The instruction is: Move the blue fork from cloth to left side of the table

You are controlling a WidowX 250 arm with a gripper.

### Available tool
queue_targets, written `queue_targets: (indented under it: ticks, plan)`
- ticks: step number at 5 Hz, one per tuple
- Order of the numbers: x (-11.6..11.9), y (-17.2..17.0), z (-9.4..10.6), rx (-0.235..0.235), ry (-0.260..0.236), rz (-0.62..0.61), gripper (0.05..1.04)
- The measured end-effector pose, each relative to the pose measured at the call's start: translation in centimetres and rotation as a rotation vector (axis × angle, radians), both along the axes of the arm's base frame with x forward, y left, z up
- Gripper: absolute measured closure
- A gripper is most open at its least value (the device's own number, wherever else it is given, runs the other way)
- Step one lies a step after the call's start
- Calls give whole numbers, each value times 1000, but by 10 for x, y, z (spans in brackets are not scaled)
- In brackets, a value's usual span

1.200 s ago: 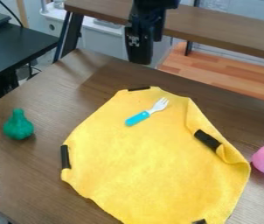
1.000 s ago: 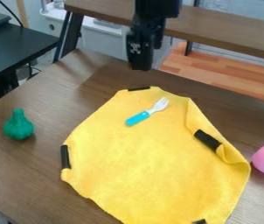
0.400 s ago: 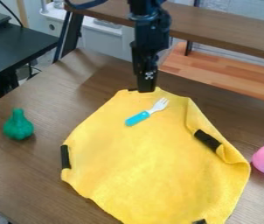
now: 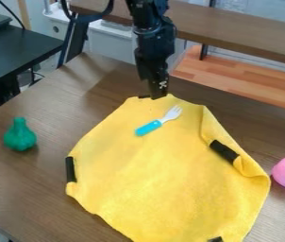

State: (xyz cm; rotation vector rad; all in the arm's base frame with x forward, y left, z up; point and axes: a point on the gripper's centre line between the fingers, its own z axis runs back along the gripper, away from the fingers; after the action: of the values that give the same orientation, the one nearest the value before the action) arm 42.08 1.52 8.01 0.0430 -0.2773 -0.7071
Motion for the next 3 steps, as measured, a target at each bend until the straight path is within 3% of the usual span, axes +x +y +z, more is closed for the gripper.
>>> queue_targets:
  ticks: [1,3]
  plan:
    - [6,6,-23,34,6,47,84]
    - [9,-3,-59,61,126,74,83]
